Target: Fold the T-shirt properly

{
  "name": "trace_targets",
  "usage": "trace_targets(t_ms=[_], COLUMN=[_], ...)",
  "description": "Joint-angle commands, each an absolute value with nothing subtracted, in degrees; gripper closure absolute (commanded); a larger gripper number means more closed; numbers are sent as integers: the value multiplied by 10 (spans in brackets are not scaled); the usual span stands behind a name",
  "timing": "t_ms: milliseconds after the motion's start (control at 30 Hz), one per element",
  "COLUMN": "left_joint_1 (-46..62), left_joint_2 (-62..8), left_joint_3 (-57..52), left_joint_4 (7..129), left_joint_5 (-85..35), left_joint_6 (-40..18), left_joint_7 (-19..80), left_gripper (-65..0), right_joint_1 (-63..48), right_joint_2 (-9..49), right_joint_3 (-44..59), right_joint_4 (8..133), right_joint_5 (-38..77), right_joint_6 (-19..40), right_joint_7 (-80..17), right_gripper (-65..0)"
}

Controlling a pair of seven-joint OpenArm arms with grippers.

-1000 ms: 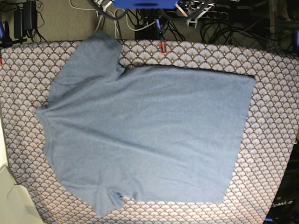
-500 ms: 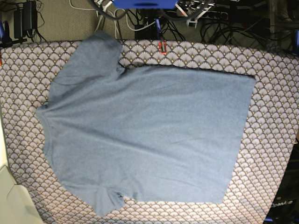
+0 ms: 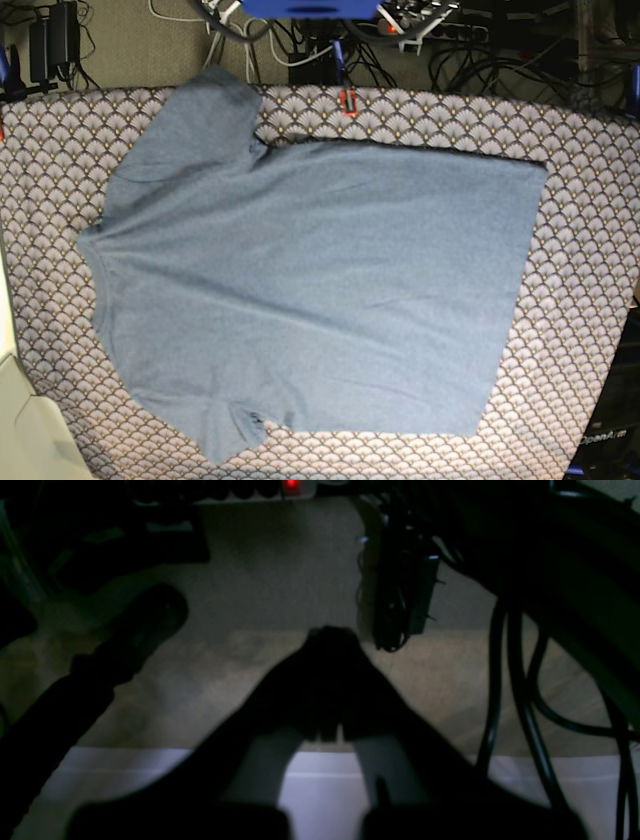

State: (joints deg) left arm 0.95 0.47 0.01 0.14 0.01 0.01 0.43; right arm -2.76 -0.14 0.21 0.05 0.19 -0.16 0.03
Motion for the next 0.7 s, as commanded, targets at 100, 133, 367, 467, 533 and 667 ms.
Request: trace_targets(t_ms=[100, 133, 367, 467, 533, 667], left_joint_1=[21, 21, 32, 36, 44, 93], left_joint_2=[-2, -4, -11, -13, -14, -26], left_joint_3=[0, 0, 0, 0, 0, 0], left_joint_4=[2, 2, 3, 3, 6, 85], left_joint_5=[4, 4, 4, 4, 4, 4], left_joint_6=[2, 2, 0, -1, -1, -2], left_joint_7=[1, 1, 0, 0, -1, -19], left_gripper=[-3, -3, -3, -3, -3, -3], right_joint_1=[-33, -33, -52, -92, -116, -166], right_joint_2=[-1, -1, 0, 0, 5, 8], right_joint_3=[1, 1, 0, 0, 0, 0], right_joint_4=[0, 0, 12, 56, 90, 164], right_joint_5=[-1, -1, -1, -1, -1, -1], right_joint_6=[5, 5, 5, 5, 5, 5], right_joint_7=[0, 0, 29, 58, 61, 61], right_gripper=[0, 0, 0, 0, 0, 0])
